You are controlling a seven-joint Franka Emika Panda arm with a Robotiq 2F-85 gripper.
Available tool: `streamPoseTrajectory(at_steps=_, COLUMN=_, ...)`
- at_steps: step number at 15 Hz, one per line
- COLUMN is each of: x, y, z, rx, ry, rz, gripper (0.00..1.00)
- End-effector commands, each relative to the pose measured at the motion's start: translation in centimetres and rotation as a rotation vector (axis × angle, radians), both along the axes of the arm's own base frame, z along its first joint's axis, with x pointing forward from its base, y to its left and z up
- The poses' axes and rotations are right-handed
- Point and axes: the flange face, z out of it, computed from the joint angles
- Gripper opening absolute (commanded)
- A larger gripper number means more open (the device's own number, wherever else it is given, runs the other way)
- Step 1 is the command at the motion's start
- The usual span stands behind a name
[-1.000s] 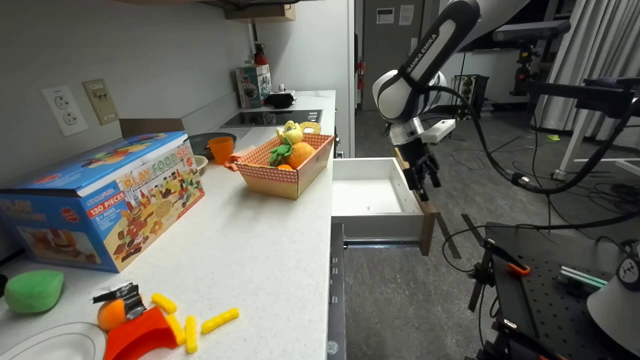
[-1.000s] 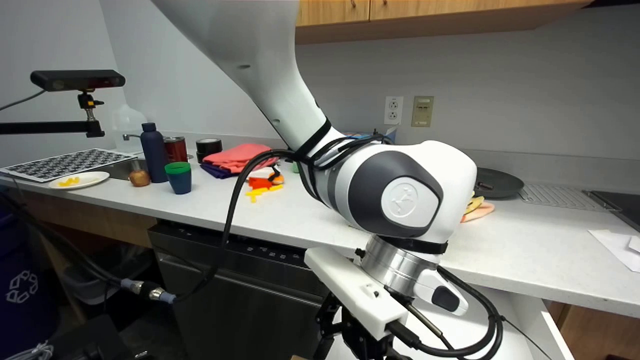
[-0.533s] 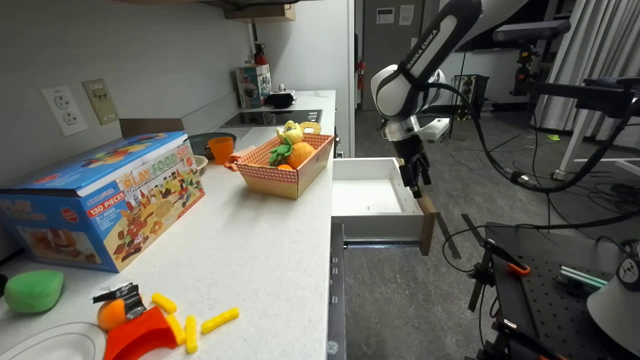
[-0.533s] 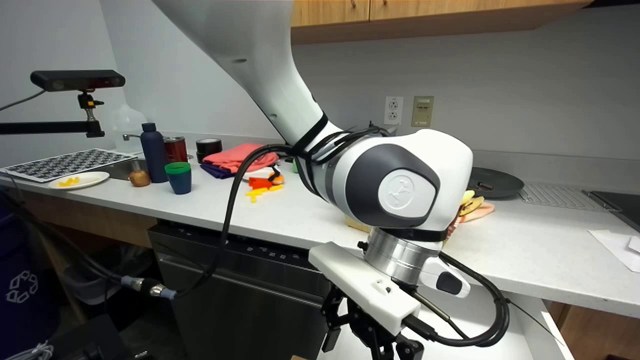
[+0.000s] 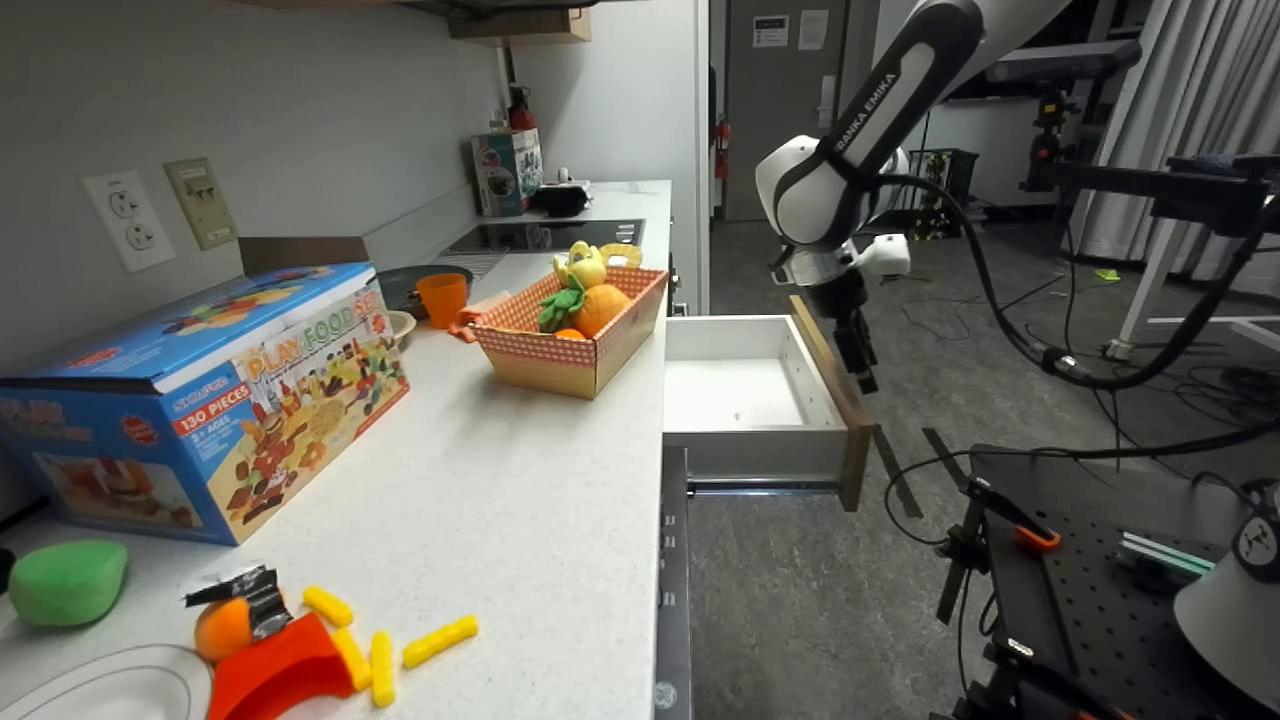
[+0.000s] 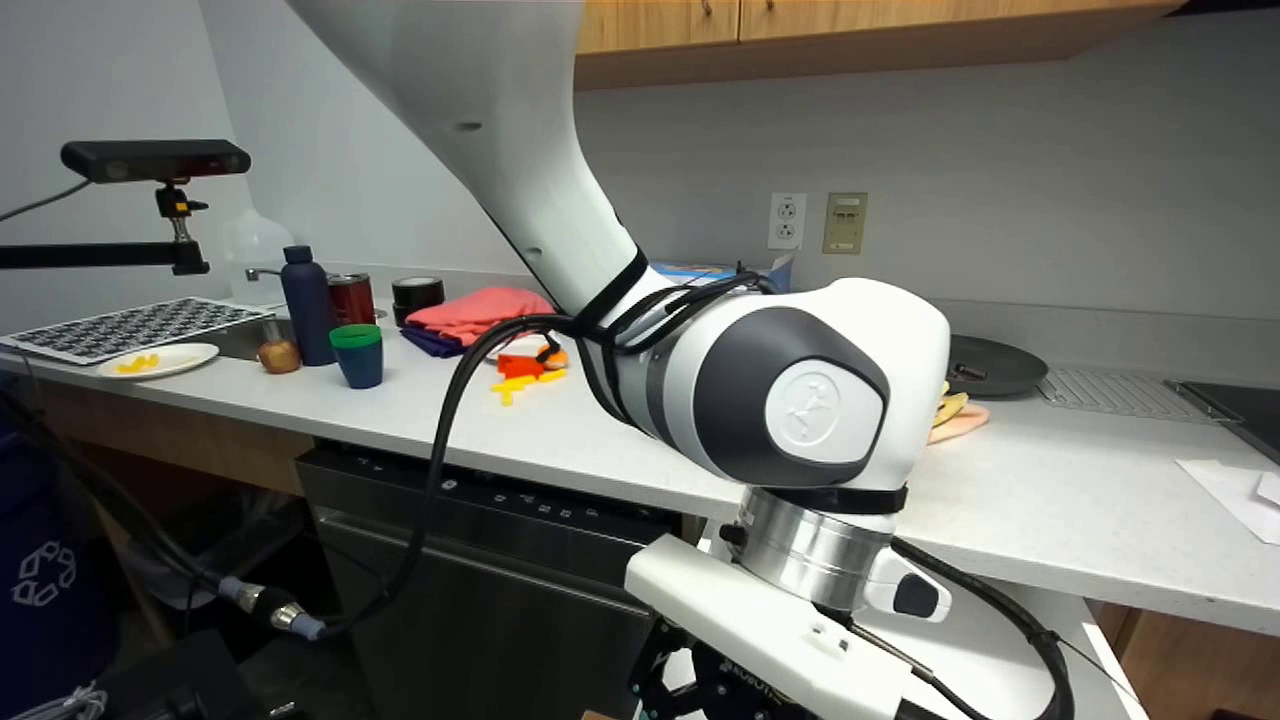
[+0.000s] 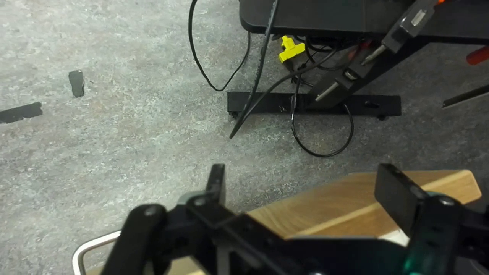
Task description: Pen the top right drawer, remove the toy pineapple and banana, put it in the fruit box and close the drawer
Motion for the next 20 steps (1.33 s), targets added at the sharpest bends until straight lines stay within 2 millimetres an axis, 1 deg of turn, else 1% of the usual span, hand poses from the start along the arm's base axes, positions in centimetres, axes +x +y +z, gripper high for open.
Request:
streamPoseTrajectory(at_steps=1, x=0.0, y=0.0, z=-0.5, rx=-0.011, ry=0.004, rz=0.064, gripper=1.00)
streamPoseTrajectory(at_steps=7, x=1.8, y=0.9, z=-2.7, rx=-0.067, ry=0.007, rz=0.019, gripper=1.00)
streamPoseTrajectory(at_steps=10, x=2.3, y=1.2, z=-3.0, rx=-0.078, ry=0.005, rz=-0.020, gripper=1.00)
streamPoseTrajectory(at_steps=14, x=3.6, y=2.2, z=-2.4, rx=-0.111, ry=-0.041, rz=-0.058, gripper=1.00)
streamPoseTrajectory(at_steps=20, x=7.2, y=5.3, z=-1.1, rx=-0.127, ry=-0.107, rz=-0.061, gripper=1.00)
